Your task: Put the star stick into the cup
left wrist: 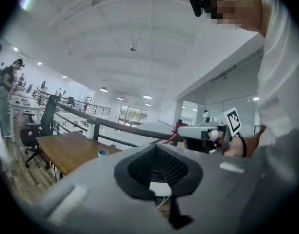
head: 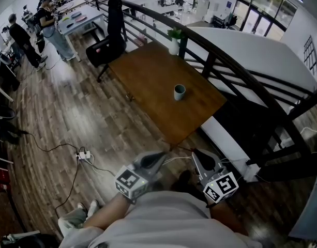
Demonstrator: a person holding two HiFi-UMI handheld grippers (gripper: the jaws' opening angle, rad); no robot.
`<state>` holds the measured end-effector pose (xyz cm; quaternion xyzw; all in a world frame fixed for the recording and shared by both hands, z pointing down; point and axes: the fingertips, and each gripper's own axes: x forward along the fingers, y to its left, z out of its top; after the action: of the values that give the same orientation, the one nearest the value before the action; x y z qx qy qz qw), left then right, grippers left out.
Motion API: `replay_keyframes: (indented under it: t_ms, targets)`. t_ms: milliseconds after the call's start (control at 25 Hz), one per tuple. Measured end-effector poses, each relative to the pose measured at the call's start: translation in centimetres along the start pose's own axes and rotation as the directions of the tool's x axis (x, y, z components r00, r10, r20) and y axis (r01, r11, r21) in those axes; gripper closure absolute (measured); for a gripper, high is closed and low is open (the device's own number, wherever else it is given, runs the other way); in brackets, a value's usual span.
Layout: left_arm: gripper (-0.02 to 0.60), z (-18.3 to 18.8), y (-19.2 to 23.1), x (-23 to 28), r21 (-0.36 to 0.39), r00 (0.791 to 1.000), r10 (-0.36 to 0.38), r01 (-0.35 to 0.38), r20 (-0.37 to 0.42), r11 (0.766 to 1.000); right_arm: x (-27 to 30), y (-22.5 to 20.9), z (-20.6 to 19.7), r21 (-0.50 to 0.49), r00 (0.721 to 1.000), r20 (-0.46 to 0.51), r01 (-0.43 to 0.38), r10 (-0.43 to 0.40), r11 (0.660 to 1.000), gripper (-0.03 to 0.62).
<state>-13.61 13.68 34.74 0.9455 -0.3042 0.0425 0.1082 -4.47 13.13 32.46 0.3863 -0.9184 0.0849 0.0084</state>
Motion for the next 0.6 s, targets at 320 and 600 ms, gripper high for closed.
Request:
replay_keyframes:
  t_ms: [320, 600]
  targets:
    - [0.578, 0.1, 4.5, 0.3, -0.022, 0.998, 0.058, -0.058, 0.001, 0.998, 4.8, -2.2, -0.4, 0.013, 0.999, -0.012, -0.047, 0.047, 0.999, 0.570]
    - [0.578, 0.5, 7.4, 3.3, -0.014, 0.992, 0.123, -0.123, 0.005, 0.992, 7.3, -5.8, -0.2, 0.017, 0.996, -0.016, -0.087, 0.087, 0.996, 0.571]
